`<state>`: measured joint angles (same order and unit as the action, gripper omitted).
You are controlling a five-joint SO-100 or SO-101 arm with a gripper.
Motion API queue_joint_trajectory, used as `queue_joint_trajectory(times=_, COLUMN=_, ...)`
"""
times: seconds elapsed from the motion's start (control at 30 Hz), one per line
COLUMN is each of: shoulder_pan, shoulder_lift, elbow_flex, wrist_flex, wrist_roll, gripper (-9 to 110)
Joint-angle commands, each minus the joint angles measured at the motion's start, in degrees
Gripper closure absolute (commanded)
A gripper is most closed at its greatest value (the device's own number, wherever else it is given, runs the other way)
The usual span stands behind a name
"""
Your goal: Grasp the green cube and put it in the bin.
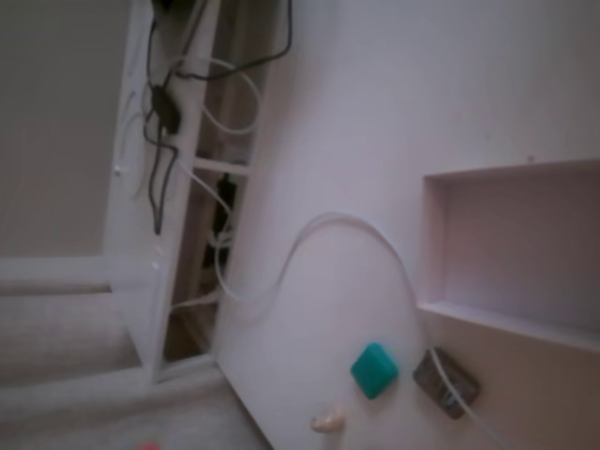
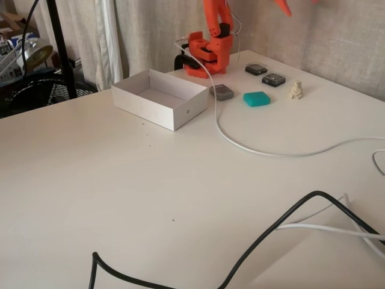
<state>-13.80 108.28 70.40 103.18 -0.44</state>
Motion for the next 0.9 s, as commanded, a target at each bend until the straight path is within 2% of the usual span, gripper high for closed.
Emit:
queue_joint_trajectory(times=0.0, shoulder_pan=2.64, shoulder_lift=-2.20, elbow_flex=4.22, wrist_flex=0.44, wrist_roll=2.20, gripper=68)
queue_joint_trajectory(times=0.43, shoulder_pan=16.08, shoulder_lift=-14.24, elbow_flex=28.65, wrist_flex=-6.15, wrist_roll=2.99, gripper=68)
queue_joint_trajectory(times=0.87, shoulder_pan=19.42, shoulder_lift=-24.08, elbow_flex=30.06, wrist_flex=-16.08, wrist_roll=1.14, gripper=68)
